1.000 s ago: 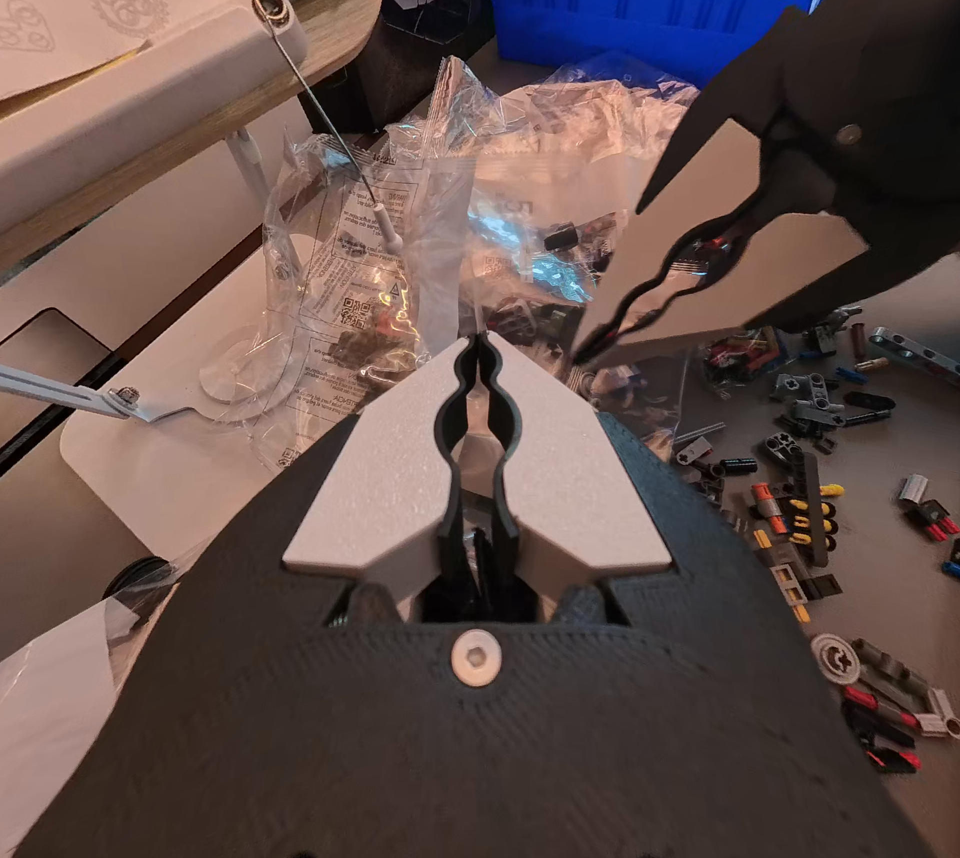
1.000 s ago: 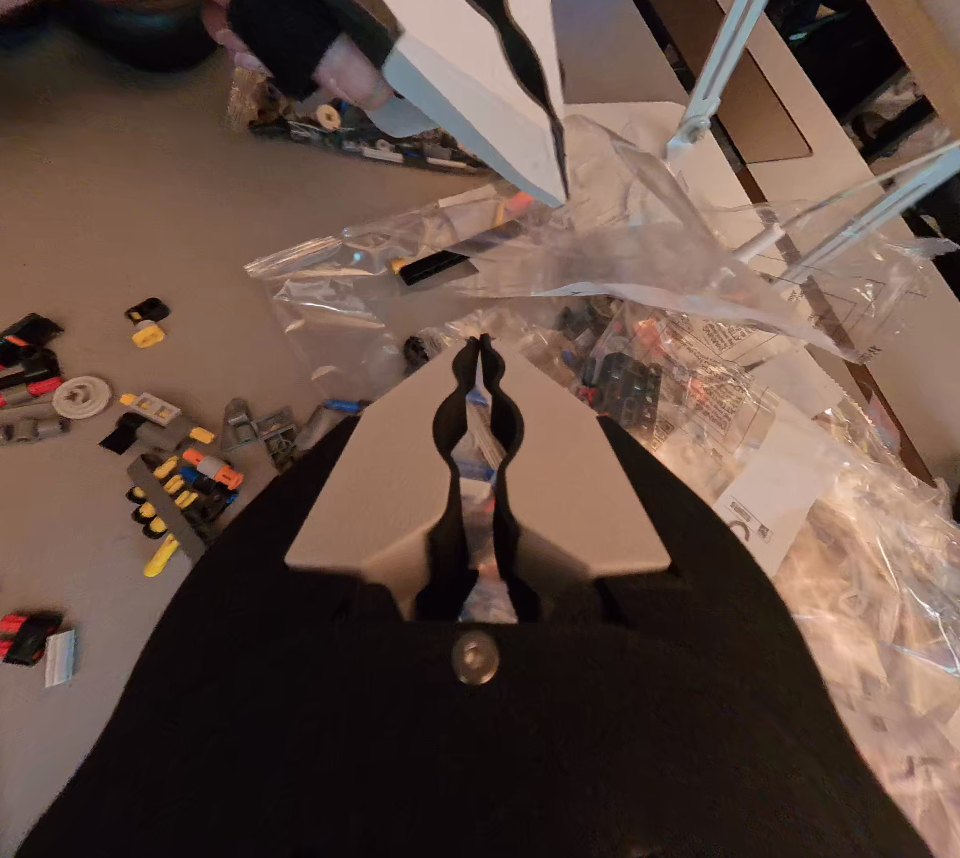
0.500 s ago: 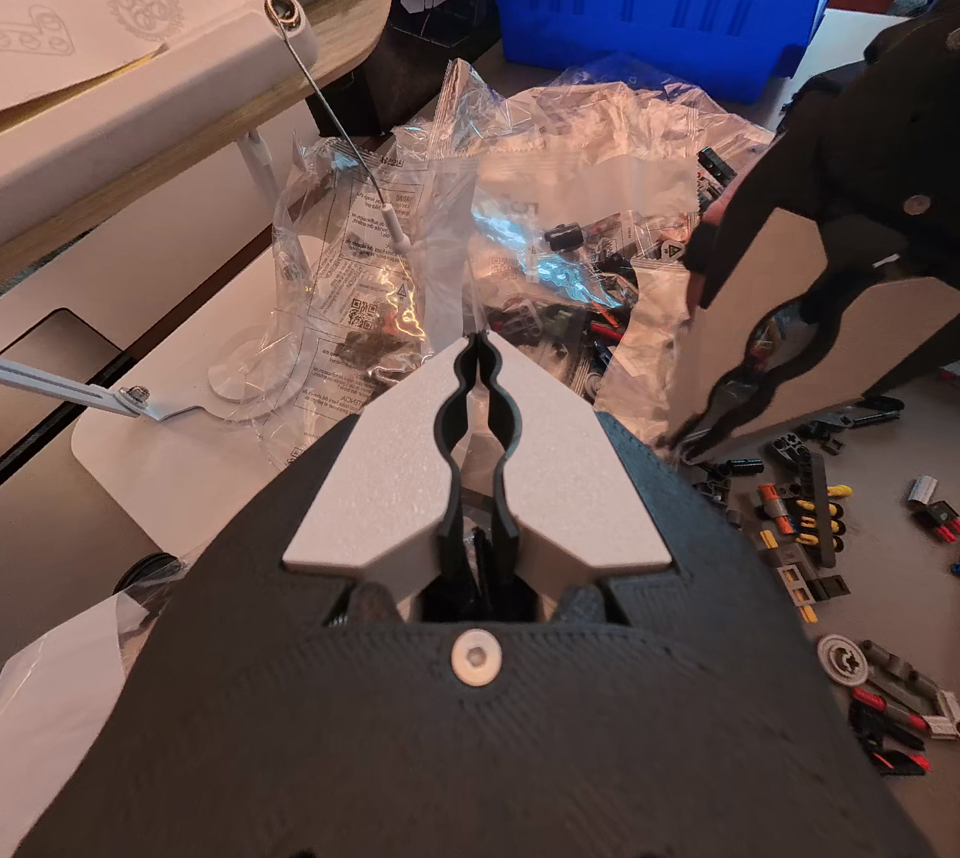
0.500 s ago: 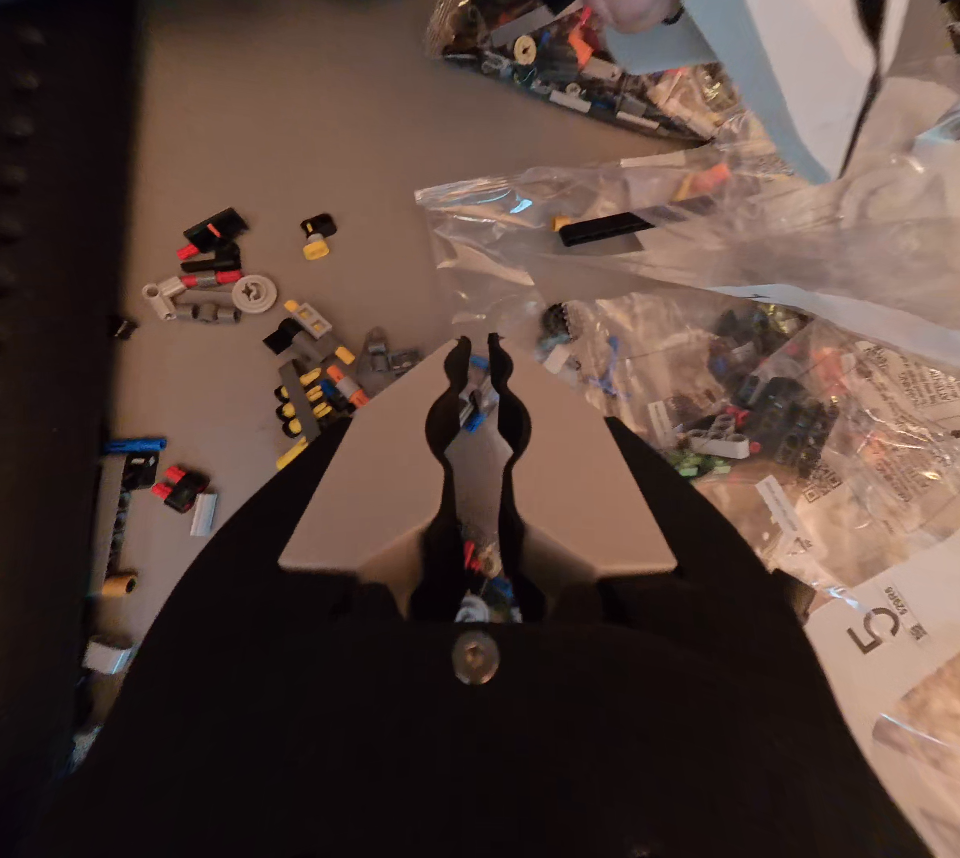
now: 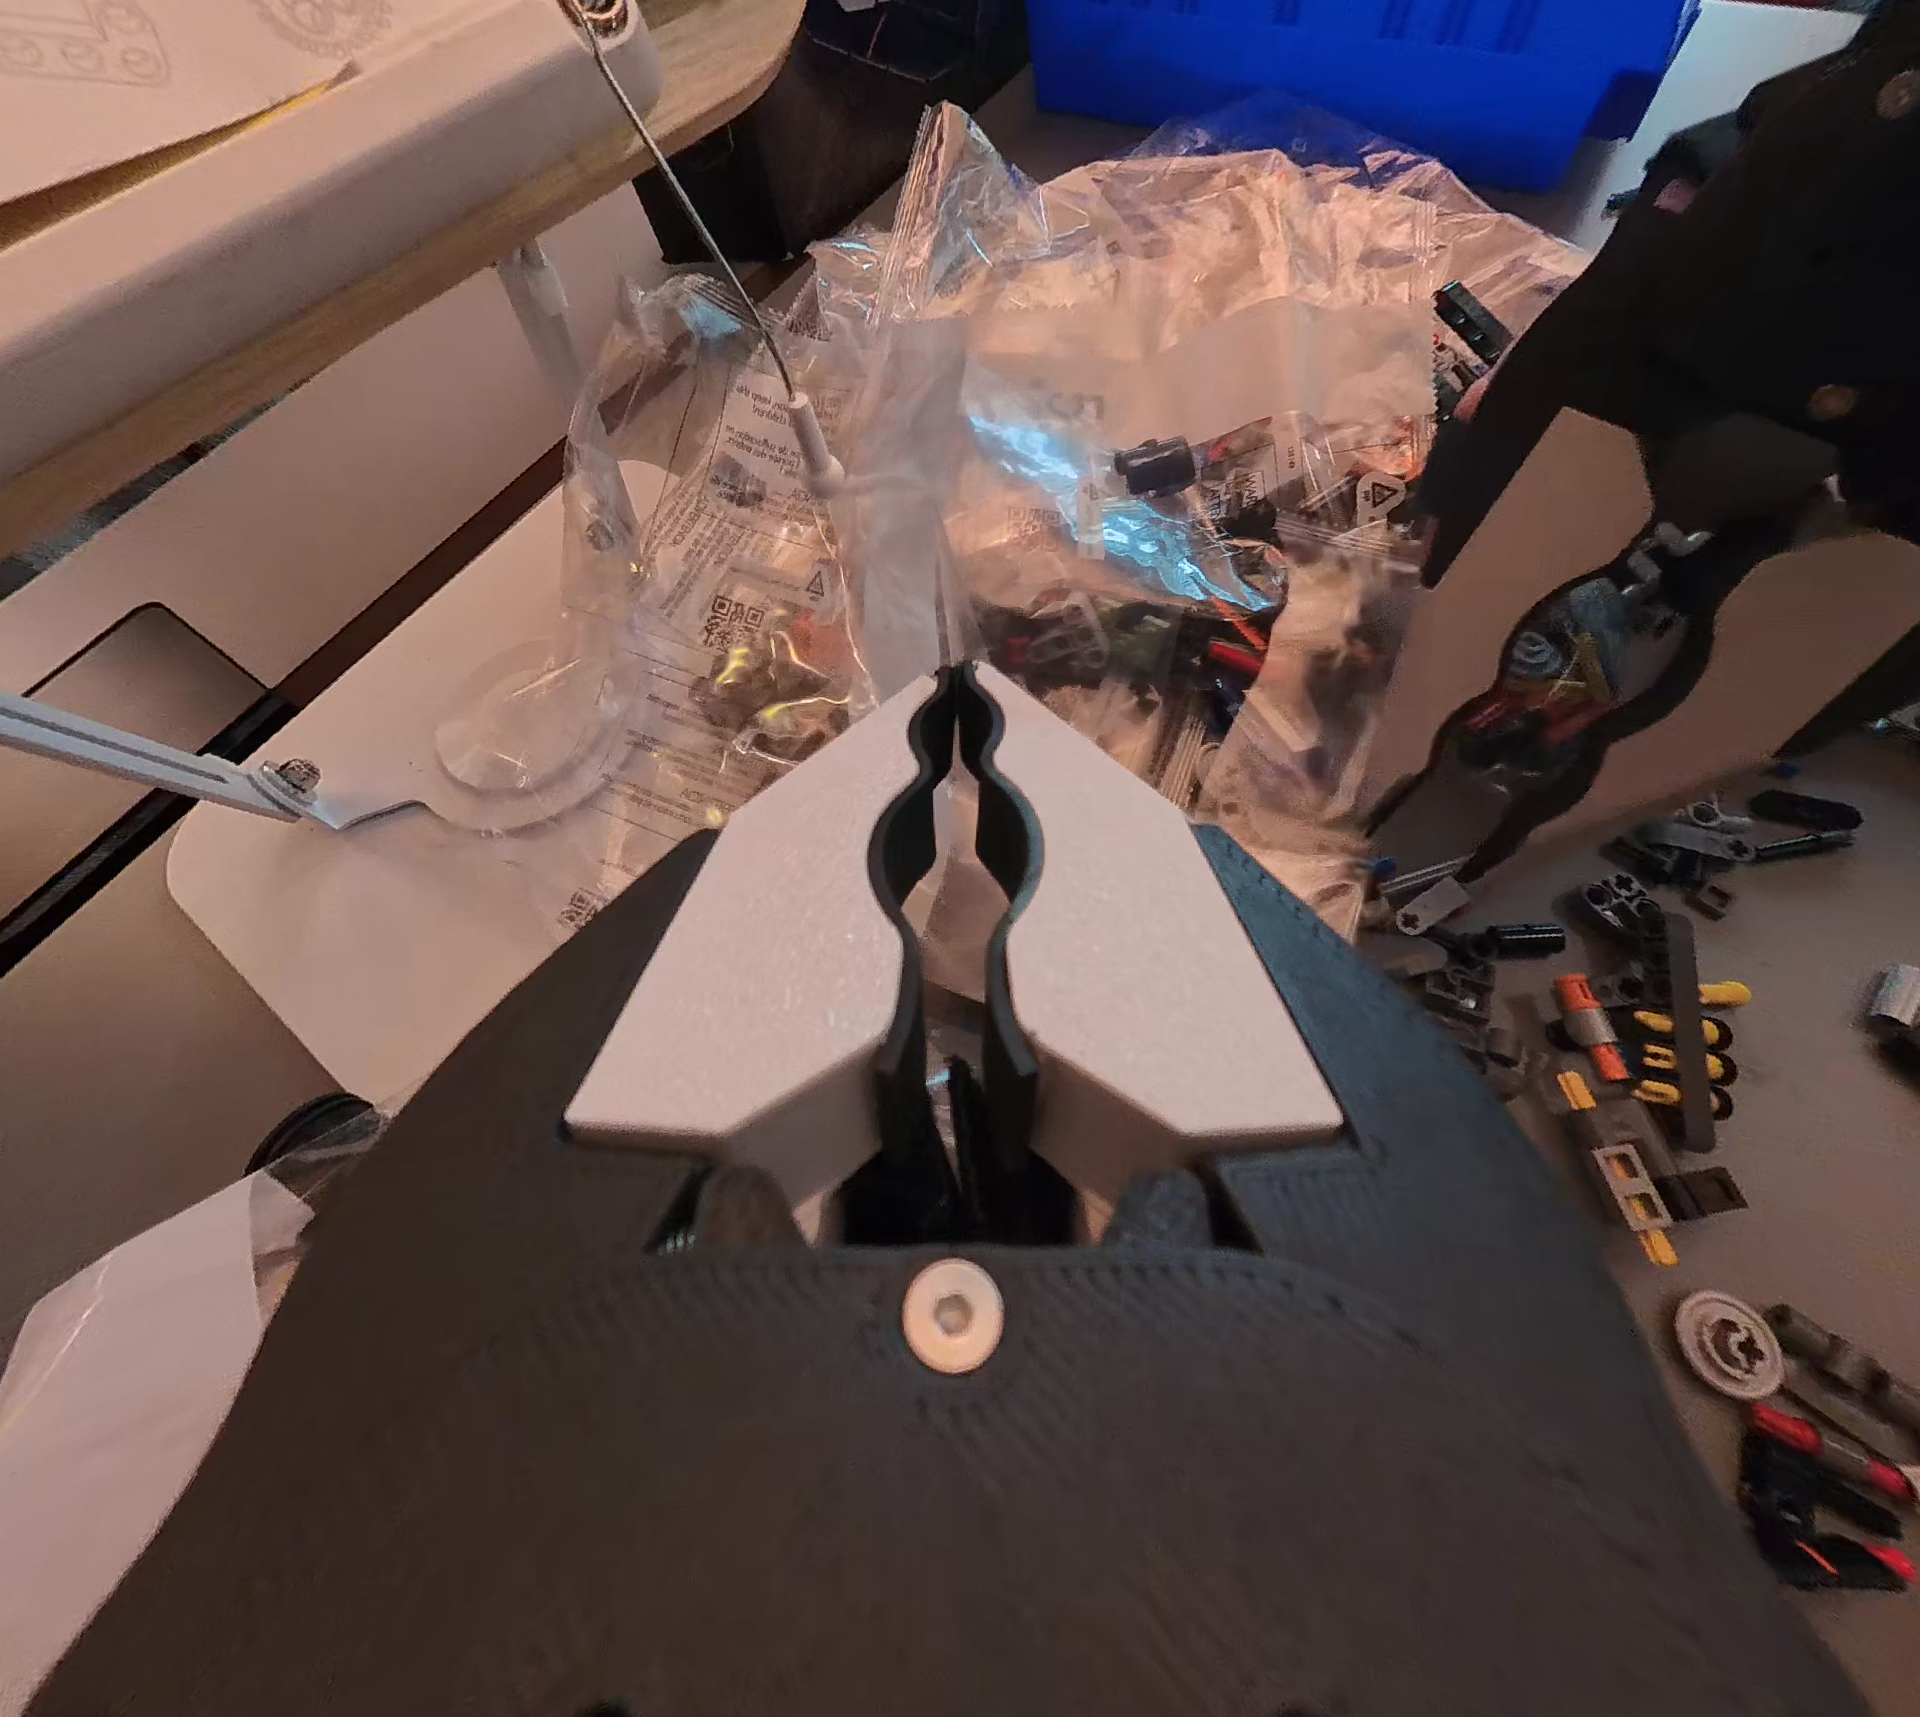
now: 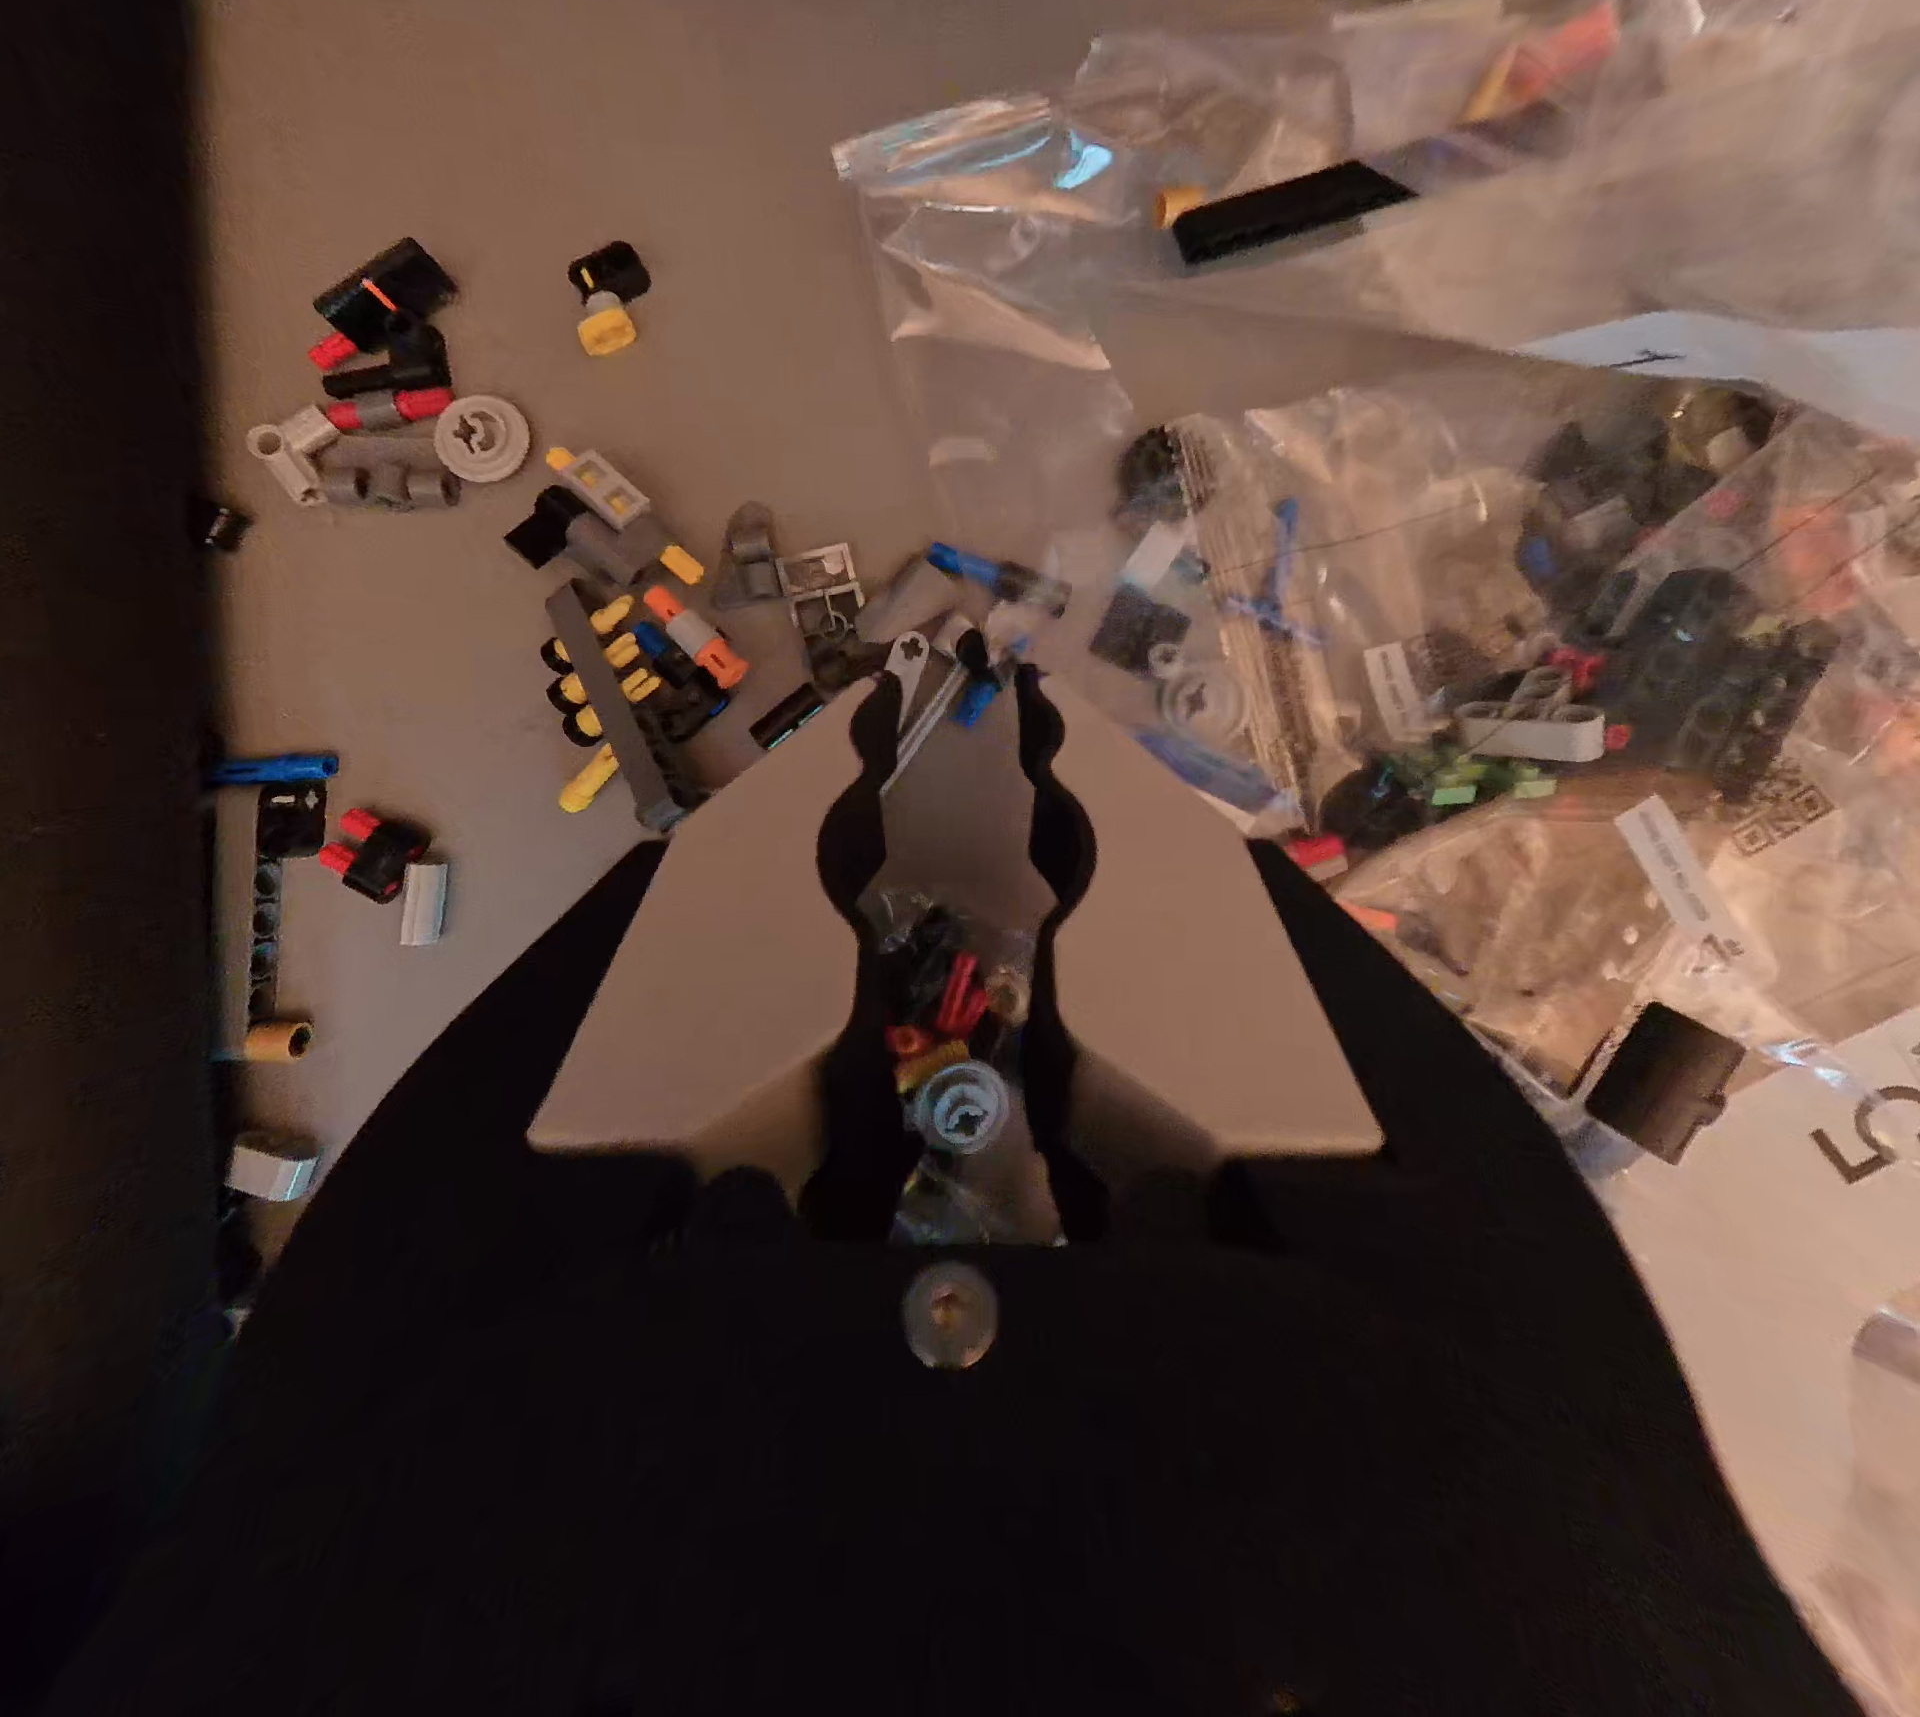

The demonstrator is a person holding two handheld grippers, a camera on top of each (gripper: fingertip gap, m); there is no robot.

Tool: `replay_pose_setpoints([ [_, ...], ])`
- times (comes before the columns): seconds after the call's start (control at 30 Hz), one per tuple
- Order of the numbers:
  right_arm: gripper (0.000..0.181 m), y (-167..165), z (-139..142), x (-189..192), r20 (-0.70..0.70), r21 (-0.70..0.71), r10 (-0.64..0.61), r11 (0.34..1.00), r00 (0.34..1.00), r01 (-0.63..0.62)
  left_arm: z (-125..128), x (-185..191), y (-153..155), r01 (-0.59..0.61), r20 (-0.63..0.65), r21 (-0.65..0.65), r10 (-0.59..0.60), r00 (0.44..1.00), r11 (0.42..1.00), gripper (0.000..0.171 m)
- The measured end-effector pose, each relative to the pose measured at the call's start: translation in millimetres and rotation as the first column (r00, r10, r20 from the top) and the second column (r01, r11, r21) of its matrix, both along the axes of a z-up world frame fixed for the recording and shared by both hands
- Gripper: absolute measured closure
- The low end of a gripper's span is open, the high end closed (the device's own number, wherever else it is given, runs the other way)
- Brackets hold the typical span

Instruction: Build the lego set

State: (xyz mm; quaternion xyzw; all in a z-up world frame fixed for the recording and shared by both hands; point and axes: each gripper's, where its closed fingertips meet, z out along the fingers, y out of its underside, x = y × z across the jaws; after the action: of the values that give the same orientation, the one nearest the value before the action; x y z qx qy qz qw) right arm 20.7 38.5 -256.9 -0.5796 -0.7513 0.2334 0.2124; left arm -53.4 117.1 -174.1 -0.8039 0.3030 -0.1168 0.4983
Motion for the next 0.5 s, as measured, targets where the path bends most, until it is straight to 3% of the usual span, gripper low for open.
replay_pose_setpoints([
  [0.13,0.155,-4,-8,2,0.046,-0.014,0.005,1.0,0.999,-0.004,-1,1,0,0.001,-0.006,-0.001,-0.001,1.0,1.0,0.171],
  [0.5,0.166,-18,-2,13,0.067,-0.077,0.047,0.996,0.997,-0.042,-1,-1,1,-0.006,-0.008,-0.001,0.006,1.0,1.0,0.171],
])
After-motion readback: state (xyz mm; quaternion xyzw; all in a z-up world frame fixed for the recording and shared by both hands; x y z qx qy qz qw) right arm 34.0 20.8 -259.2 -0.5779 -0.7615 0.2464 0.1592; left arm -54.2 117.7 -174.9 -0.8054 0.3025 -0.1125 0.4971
